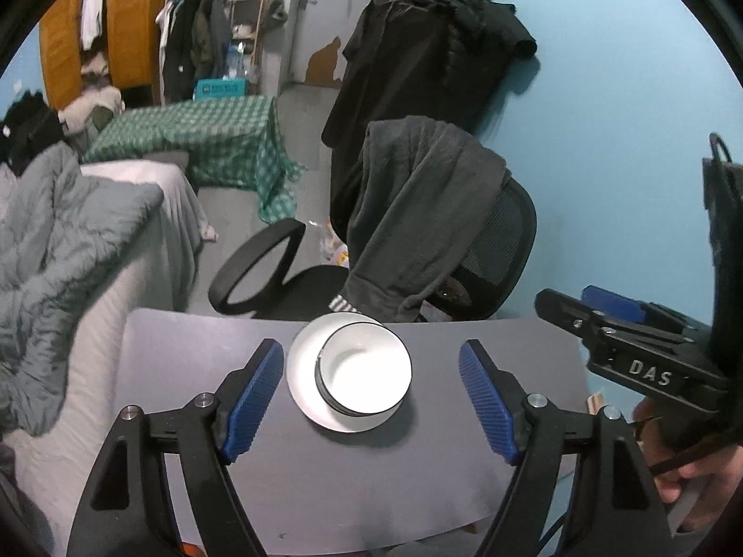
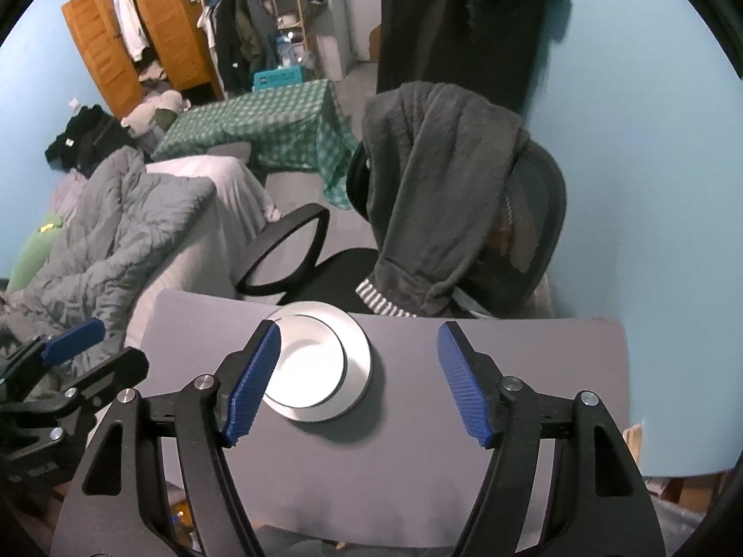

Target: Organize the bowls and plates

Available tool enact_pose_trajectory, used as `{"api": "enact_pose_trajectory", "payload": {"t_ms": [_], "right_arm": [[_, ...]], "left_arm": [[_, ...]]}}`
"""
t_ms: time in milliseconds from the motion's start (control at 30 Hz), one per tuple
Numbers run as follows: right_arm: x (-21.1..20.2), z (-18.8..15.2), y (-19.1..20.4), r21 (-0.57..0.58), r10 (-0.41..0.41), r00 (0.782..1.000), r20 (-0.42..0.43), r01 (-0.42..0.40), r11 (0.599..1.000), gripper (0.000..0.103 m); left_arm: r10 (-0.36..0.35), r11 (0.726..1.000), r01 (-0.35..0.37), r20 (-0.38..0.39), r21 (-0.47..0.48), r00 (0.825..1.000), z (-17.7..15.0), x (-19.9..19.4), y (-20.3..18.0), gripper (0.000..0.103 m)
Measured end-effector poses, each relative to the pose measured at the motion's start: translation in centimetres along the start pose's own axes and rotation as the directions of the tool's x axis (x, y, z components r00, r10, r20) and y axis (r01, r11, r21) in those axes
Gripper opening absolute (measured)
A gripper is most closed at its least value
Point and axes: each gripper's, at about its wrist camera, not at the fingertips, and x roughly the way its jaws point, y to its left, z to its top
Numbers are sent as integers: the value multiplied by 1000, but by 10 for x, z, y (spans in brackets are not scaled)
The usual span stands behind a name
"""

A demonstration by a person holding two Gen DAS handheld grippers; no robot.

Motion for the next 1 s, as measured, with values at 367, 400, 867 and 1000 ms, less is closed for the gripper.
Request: {"api": "enact_pose_trajectory", "payload": {"t_ms": [367,400,867,1000], "right_arm": [[-27,-13,-1,41,-23,999,23,22,999,70],[-28,-14,-1,43,-20,1000,23,19,999,70],[-29,-19,1,52,-10,1000,16,9,999,70],[-30,-20,2,54,-12,1000,12,11,998,70]], "left_arm": [[-38,999,38,-8,-19,999,-9,-11,2,79],[-38,999,38,-15,-19,999,-9,-10,3,79],[-42,999,42,-12,-14,999,-11,-15,-1,79],[-40,999,40,-16,-18,999,-11,-15,0,79]]}}
